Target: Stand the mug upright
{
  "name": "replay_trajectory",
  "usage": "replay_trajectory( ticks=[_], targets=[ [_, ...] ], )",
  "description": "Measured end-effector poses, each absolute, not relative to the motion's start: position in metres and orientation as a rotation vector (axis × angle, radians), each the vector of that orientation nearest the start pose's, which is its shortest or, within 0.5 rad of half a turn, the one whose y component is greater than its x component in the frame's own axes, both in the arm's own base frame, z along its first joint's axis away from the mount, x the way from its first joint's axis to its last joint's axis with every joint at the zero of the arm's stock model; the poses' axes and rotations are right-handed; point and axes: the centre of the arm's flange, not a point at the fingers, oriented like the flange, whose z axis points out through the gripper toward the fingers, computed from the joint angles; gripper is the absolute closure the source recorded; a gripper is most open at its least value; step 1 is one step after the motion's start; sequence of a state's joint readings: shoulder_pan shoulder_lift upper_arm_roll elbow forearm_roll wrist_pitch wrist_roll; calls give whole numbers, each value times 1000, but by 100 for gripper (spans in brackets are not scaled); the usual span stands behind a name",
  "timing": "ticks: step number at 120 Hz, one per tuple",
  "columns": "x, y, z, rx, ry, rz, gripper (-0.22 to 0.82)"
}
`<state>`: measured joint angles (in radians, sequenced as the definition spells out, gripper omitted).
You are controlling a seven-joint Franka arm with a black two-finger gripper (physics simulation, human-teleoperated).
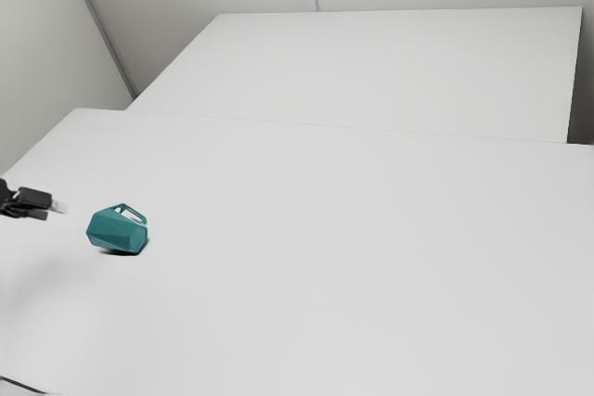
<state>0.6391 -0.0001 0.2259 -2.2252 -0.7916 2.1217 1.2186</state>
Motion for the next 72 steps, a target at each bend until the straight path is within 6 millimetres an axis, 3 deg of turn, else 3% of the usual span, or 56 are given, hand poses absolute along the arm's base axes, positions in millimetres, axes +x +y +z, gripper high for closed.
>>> replay_trajectory(
  ticks=[21,42,72],
  targets=[
    [350,393,354,-3414,-158,-1073,2],
    [380,376,334,-3444,90,-1125,2],
    [387,378,311,-3432,272,-1153,2]
  ],
)
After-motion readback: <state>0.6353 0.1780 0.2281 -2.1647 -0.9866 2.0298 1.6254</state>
